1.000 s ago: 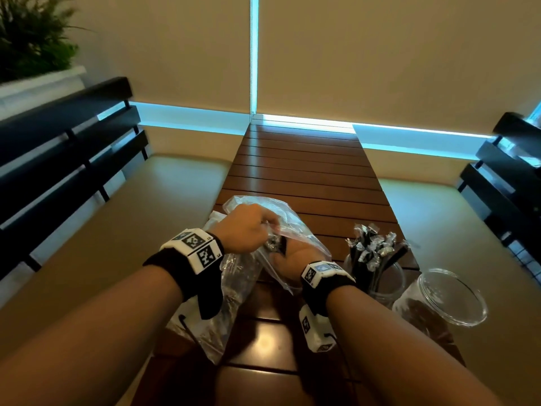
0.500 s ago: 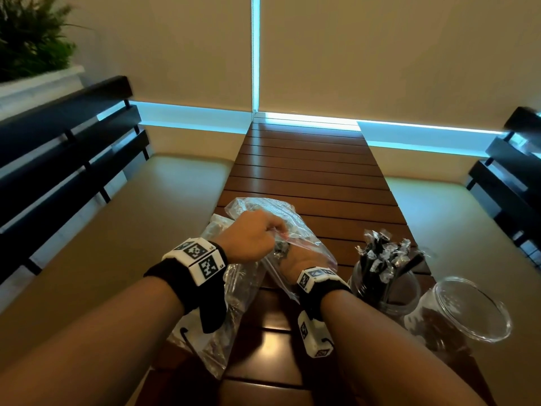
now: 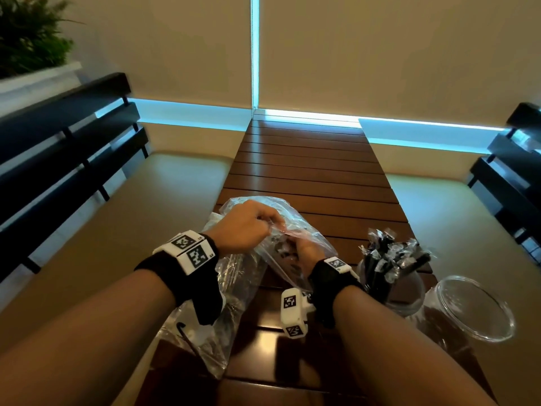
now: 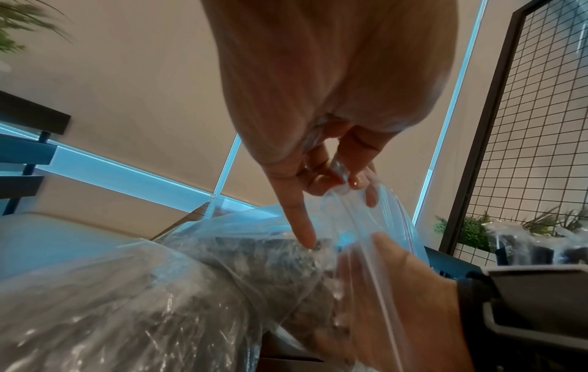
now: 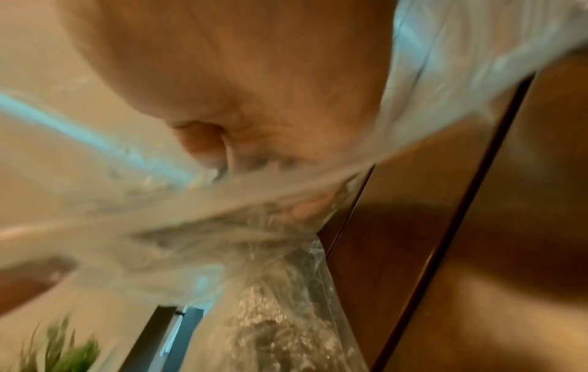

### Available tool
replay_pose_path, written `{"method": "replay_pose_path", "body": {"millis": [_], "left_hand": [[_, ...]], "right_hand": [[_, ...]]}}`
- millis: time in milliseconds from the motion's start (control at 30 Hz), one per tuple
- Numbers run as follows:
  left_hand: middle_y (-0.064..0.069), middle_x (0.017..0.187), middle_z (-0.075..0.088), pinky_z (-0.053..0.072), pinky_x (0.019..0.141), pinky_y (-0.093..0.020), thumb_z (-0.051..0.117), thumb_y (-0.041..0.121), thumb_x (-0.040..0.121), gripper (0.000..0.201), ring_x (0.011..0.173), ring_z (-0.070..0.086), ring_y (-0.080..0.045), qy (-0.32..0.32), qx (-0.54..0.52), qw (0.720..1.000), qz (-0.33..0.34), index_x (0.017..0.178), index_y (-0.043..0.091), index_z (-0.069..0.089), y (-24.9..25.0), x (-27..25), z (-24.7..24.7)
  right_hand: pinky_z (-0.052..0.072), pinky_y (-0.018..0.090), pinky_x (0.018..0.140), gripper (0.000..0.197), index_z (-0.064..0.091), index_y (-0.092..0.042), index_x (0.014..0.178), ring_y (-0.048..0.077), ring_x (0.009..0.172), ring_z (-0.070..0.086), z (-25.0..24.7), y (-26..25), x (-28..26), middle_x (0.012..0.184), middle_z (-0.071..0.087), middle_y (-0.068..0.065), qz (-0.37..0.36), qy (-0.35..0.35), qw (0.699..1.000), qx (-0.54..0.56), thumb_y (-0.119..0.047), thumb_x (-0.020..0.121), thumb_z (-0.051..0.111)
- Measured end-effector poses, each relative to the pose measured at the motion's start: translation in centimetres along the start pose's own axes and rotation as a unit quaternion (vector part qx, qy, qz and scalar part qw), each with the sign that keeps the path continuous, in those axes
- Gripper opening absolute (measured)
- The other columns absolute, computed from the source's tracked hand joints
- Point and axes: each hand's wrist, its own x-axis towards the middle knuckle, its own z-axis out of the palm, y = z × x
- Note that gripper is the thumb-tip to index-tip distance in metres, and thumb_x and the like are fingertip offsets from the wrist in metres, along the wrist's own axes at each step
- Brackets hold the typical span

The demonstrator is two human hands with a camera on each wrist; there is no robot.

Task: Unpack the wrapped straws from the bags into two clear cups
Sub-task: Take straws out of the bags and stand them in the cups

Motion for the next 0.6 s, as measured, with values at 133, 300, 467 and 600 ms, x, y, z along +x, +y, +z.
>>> {"method": "replay_pose_path", "body": {"millis": [133,300,467,600], "left_hand": [[-0.003,0.088,0.074,0.053,0.076,-0.042,0.050,-0.007,0.081,0.042,0.083,0.064,-0.030,0.006,0.012,1.000,0.000,0.089,0.023,0.077,-0.5,0.2,0.0],[0.010,0.083,0.073,0.052,0.060,-0.018,0.046,-0.011,0.081,0.045,0.070,0.064,-0.003,-0.014,-0.008,1.000,-0.004,0.089,0.020,0.077,-0.8,0.0,0.1],[0.015,0.084,0.067,0.039,0.058,0.001,0.044,-0.014,0.082,0.045,0.069,0.056,0.018,-0.024,-0.017,1.000,-0.008,0.096,0.013,0.076,-1.0,-0.2,0.2],[0.015,0.084,0.066,0.037,0.055,0.000,0.044,-0.012,0.084,0.043,0.065,0.054,0.020,-0.020,-0.008,1.000,-0.013,0.097,0.012,0.076,-1.0,-0.2,0.2]], "right_hand": [[0.046,0.034,0.082,0.031,0.064,-0.016,0.107,0.025,0.102,0.060,0.9,-1.1,0.5,0.115,0.064,0.007,-0.064,0.052,0.871,-0.485,-0.034,0.100,0.040],[0.039,0.023,0.070,0.035,0.056,-0.004,0.129,0.031,0.122,0.052,2.0,-0.4,0.8,0.115,0.061,0.013,-0.031,-0.048,0.828,-0.557,-0.023,0.101,0.044],[0.046,0.034,0.090,0.040,0.061,-0.011,0.118,0.026,0.107,0.058,2.1,0.3,0.5,0.122,0.061,0.012,-0.101,-0.004,0.818,-0.566,-0.039,0.101,0.038],[0.044,0.025,0.082,0.037,0.058,-0.006,0.124,0.026,0.114,0.057,2.4,0.2,0.6,0.123,0.060,0.015,-0.068,-0.041,0.840,-0.536,-0.029,0.103,0.038]]}}
